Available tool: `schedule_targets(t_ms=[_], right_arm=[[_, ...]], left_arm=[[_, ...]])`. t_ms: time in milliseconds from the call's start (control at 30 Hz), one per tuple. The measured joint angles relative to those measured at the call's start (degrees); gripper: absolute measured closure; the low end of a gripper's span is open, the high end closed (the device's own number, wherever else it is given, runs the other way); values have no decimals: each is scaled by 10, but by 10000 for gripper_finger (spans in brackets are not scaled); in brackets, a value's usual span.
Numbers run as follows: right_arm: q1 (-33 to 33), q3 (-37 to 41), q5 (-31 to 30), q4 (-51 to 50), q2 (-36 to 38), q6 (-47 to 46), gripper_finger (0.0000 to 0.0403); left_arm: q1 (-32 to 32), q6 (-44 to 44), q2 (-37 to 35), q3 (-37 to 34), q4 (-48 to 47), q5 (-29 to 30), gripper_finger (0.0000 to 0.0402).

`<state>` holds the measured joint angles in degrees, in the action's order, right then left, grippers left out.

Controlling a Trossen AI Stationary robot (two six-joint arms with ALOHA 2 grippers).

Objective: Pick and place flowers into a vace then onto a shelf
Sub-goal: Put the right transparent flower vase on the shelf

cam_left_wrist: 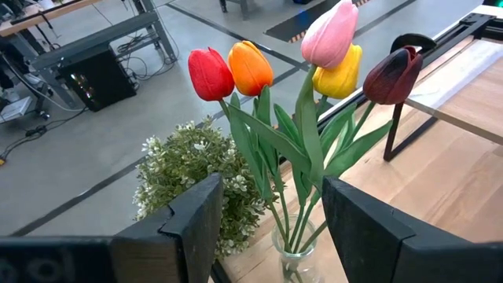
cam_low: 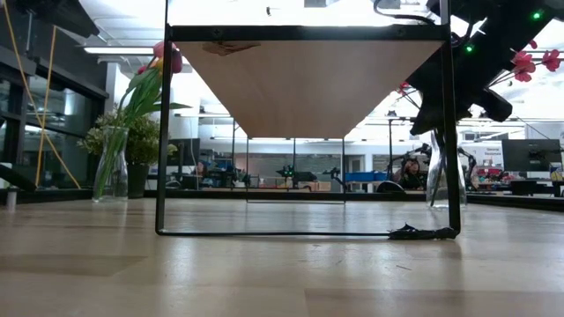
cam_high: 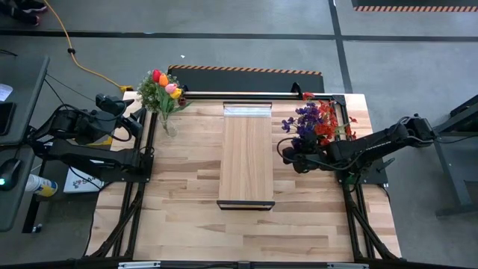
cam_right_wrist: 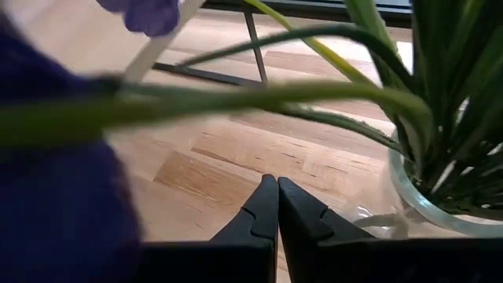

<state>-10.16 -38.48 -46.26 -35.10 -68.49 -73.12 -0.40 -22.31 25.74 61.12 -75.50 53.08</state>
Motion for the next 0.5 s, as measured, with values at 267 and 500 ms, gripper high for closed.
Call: schedule_targets(t_ms=[267, 500], right_arm=[[0, 0, -6, 33, 0, 7, 403], [-1, 0, 2, 33, 0, 6, 403]], left_arm=[[0, 0, 0, 0, 0, 3, 153], [0, 0, 0, 0, 0, 0, 153]])
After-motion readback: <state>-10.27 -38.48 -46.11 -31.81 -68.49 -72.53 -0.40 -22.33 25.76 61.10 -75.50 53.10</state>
